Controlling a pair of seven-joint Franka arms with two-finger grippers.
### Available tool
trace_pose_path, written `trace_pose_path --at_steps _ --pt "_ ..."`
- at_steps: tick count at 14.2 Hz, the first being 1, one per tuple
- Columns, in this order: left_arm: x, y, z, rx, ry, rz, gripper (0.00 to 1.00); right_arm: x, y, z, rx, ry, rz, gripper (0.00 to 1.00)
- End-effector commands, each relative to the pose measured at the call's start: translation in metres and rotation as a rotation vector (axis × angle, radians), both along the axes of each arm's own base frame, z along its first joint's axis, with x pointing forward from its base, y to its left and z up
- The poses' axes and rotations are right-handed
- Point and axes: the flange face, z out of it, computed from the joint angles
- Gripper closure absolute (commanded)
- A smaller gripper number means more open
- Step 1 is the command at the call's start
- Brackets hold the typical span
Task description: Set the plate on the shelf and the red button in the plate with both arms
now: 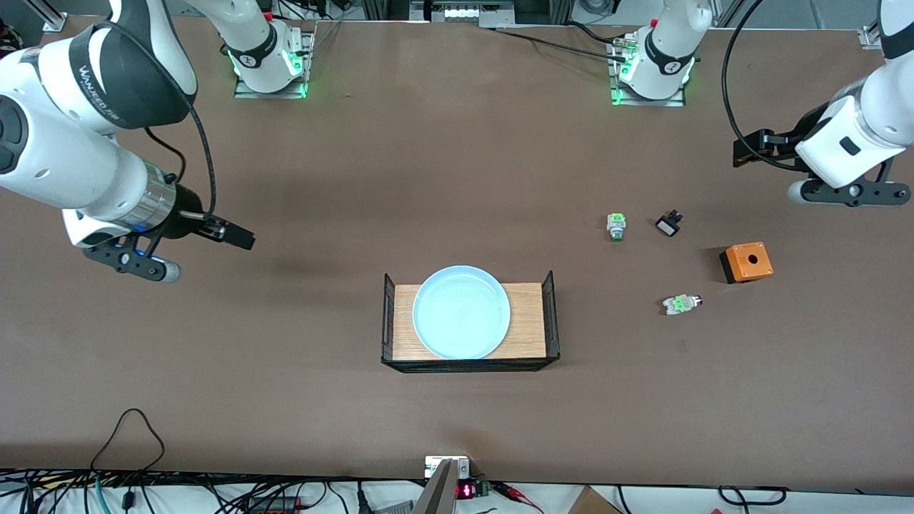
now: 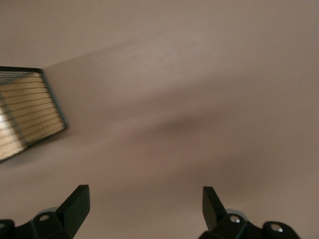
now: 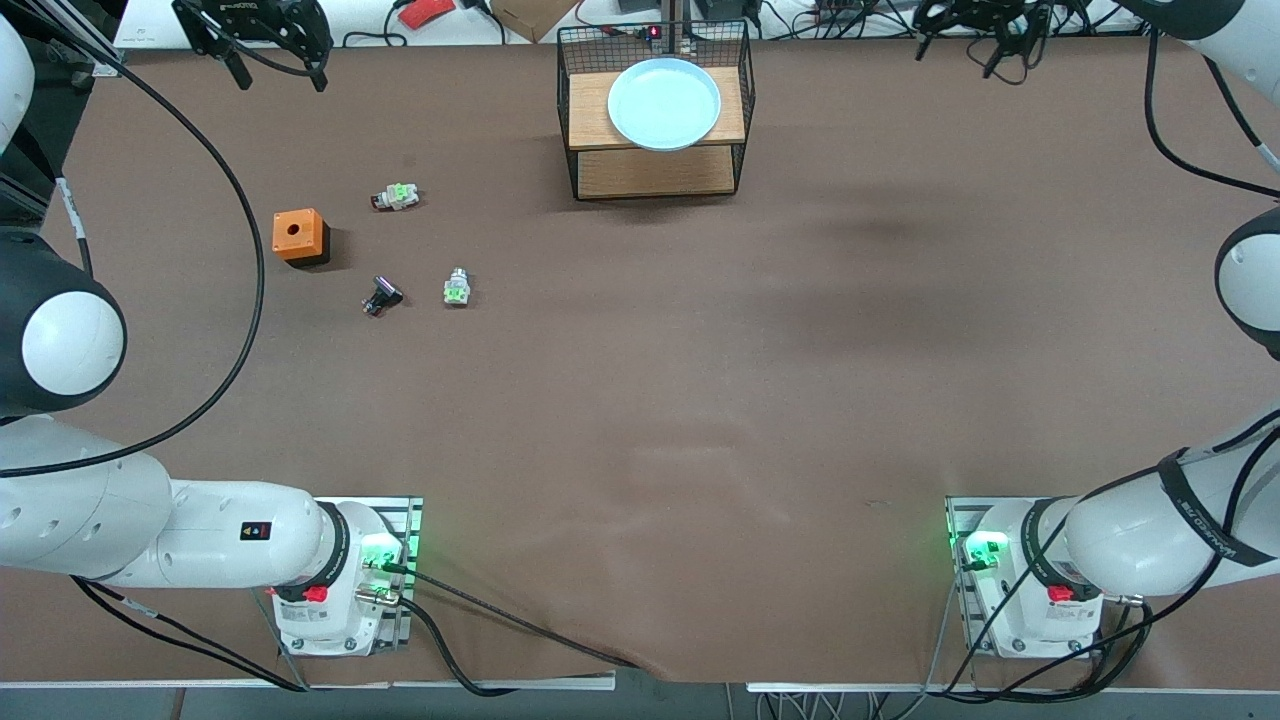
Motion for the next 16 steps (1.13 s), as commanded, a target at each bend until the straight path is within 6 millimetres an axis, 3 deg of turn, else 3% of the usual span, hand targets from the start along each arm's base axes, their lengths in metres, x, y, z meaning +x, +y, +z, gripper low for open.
trace_pose_path --at_steps 1,2,4,7,13,16 --pt "0.011 -0.004 -0.001 -0.042 -0.027 -0.172 0.00 -0.007 -0.038 0.015 -0.096 -0.005 0.129 0.00" --pt "0.017 -0.001 -0.012 -0.053 -0.028 -0.218 0.00 -0.009 -0.054 0.022 -0.126 -0.007 0.184 0.00" --pt "0.027 -0.001 -0.040 -0.071 -0.060 -0.305 0.00 -0.008 -0.107 0.033 -0.124 -0.011 0.224 0.00" --pt "0.041 0.001 -0.081 -0.077 -0.146 -0.470 0.00 -0.018 -0.148 0.043 -0.121 -0.012 0.262 0.00" --pt "0.055 0.007 -0.175 -0.142 -0.018 -0.626 0.00 -0.065 -0.144 0.032 -0.117 -0.074 0.233 0.00" --pt "0.075 0.016 -0.223 -0.133 -0.051 -0.733 0.00 -0.069 -0.146 0.033 -0.116 -0.061 0.203 0.00"
